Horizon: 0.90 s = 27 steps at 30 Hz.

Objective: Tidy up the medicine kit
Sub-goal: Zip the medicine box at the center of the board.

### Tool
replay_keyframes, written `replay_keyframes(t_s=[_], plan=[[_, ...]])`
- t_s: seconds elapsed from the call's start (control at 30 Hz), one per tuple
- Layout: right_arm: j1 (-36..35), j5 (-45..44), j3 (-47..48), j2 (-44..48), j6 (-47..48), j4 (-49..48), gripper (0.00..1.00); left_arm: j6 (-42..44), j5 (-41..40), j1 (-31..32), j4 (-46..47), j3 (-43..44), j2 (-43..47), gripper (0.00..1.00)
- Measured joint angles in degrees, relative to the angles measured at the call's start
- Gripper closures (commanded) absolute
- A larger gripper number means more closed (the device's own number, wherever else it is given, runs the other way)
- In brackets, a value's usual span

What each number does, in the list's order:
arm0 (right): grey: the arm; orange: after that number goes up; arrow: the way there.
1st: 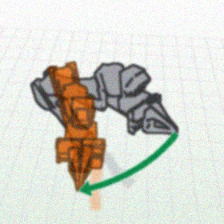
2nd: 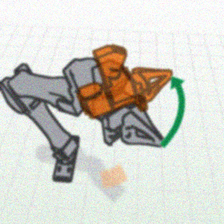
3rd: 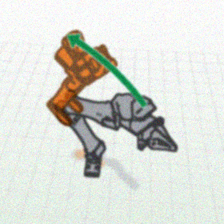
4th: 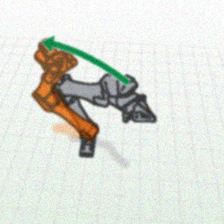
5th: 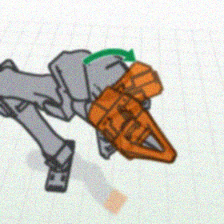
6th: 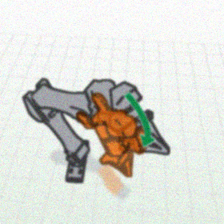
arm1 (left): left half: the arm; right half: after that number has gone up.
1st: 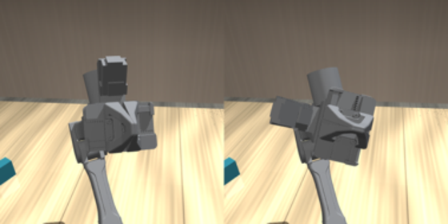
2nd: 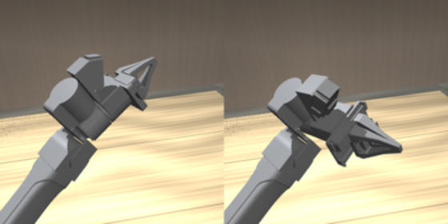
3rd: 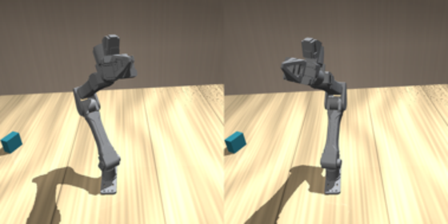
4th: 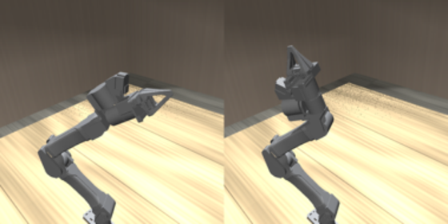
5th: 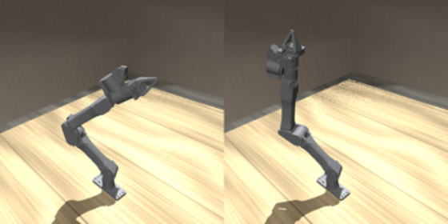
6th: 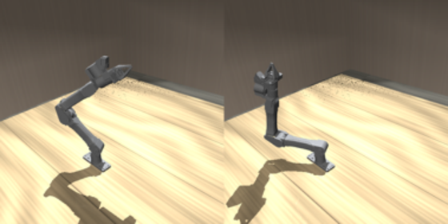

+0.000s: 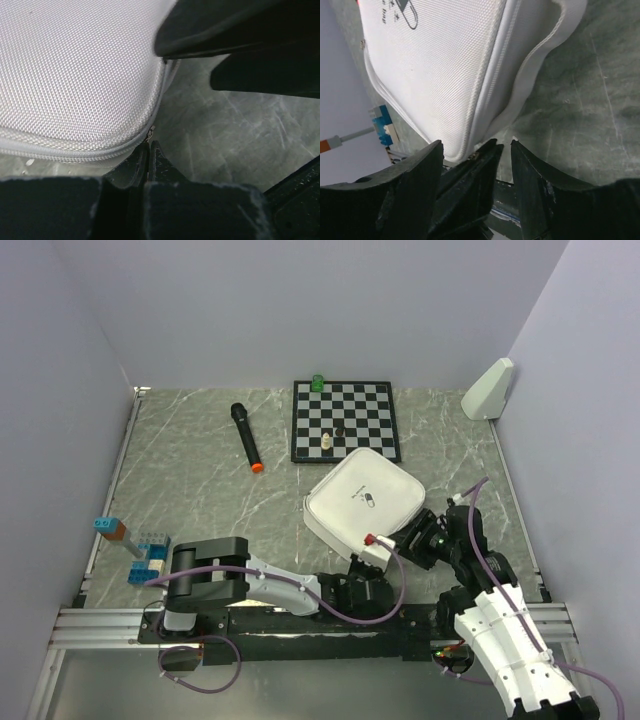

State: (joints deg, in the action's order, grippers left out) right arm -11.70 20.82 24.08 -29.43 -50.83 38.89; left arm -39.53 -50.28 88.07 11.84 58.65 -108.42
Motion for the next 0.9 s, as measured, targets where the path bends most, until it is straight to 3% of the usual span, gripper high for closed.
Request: replay_keyframes(t_s=[0.13,0.27,0.7,0.9], plan=[[0.00,0.61,-0.70,-0.02,-0.74,-2.47,0.39,2.45,1.36,-0.11,1.60,1.38,-1.22,0.99],[0.00,1.09,-1.31,-2.16,-0.79,-4.22,0.49,3.17,1.90,-0.22,2.10,1.44,-1.33,0.99],[-0.02,2.62,-2.82,-8.50,-2.40,-10.40,1.00,2.84,1.99,-0.26,2.51,0.83,-1.20,0.99],[-0.09,4.07,-2.82,-10.23,-2.71,-11.21,1.00,-0.63,2.69,-0.26,5.35,-3.91,1.88,0.99]])
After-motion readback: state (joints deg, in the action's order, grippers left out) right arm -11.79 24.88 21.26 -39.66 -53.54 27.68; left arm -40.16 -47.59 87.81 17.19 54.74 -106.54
